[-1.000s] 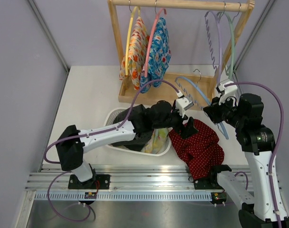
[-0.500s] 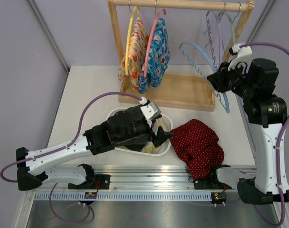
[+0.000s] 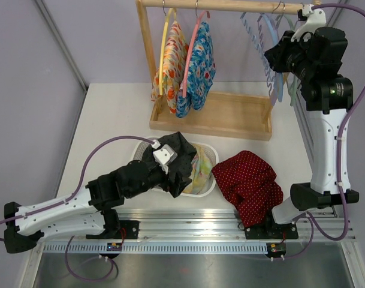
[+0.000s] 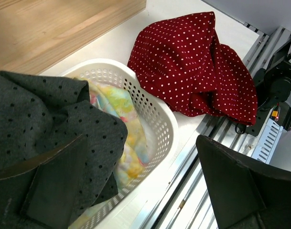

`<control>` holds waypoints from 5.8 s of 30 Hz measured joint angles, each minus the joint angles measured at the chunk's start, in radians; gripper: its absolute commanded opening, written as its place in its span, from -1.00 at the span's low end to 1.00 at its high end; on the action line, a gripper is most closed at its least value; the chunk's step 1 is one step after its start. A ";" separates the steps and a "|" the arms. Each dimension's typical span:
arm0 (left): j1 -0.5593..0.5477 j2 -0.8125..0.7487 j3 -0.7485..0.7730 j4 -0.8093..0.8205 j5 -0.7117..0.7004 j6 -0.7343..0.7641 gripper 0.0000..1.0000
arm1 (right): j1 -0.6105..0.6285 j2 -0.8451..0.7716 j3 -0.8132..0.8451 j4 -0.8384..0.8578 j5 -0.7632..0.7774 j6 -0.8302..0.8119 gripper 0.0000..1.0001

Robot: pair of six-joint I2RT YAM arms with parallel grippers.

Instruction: Remove the skirt from the hanger

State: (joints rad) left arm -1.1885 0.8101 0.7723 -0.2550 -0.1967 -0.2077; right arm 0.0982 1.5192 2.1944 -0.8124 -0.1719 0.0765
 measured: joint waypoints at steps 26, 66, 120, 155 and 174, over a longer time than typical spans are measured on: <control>-0.003 -0.054 -0.112 0.027 -0.031 -0.060 0.98 | 0.005 0.153 0.000 0.021 0.048 -0.072 0.27; -0.068 1.323 0.590 0.416 0.288 0.439 0.78 | -0.314 -0.800 -1.203 0.196 0.015 -0.261 0.99; -0.053 0.087 0.171 0.021 -0.405 0.240 -1.00 | -0.433 -0.827 -1.339 0.296 -0.111 -0.159 0.99; 0.475 -0.083 -0.181 0.105 0.085 -0.187 0.98 | -0.439 -0.678 -0.787 -0.301 -0.763 -0.560 0.96; 0.475 -0.385 -0.112 -0.200 0.057 -0.115 0.98 | 0.406 0.029 0.008 -0.249 -0.312 -0.294 0.96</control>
State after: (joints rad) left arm -0.7132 0.4255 0.6601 -0.4545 -0.1398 -0.3229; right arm 0.5045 1.5478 2.2024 -1.0618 -0.4835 -0.2180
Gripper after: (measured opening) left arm 0.987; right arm 0.960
